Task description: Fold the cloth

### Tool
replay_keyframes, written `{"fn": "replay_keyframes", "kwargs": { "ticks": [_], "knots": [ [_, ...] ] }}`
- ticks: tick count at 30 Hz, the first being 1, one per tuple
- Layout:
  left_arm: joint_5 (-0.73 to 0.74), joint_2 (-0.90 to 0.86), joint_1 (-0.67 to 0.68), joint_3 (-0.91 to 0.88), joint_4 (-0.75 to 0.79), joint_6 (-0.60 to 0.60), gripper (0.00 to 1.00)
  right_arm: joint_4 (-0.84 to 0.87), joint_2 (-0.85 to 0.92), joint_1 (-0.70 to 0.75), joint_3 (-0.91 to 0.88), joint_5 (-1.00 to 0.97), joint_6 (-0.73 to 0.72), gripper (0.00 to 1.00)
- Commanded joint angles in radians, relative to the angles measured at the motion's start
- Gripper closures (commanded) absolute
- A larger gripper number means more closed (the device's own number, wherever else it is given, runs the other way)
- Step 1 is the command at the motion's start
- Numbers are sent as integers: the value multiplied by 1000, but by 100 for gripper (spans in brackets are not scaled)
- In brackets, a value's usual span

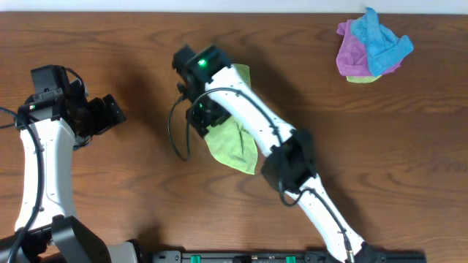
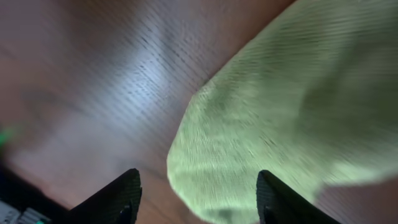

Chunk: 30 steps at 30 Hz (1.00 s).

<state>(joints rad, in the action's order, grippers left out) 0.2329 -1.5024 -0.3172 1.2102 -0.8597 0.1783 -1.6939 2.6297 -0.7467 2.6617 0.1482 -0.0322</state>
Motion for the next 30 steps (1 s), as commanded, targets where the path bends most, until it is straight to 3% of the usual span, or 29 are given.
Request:
{"fn": "replay_keyframes", "kwargs": {
  "ticks": [1, 9, 16, 18, 19, 23, 30],
  "knots": [
    [6, 6, -4, -1, -4, -14, 5, -2, 20, -21, -1, -10, 6, 42],
    [36, 6, -4, -1, -4, -14, 5, 52, 25, -23, -43, -47, -19, 37],
    [57, 6, -4, -1, -5, -14, 5, 117, 25, -23, -179, -47, -27, 41],
    [57, 6, -4, -1, -5, -14, 5, 126, 25, -23, -202, -47, -35, 51],
    [58, 6, -4, -1, -5, -14, 5, 132, 25, -23, -211, -47, -42, 67],
    [80, 6, -4, -1, -4, -14, 5, 146, 24, -24, -212, -47, -61, 99],
    [79, 6, -4, -1, -3, -14, 5, 129, -2, -39, -131, 21, -106, 99]
  ]
}}
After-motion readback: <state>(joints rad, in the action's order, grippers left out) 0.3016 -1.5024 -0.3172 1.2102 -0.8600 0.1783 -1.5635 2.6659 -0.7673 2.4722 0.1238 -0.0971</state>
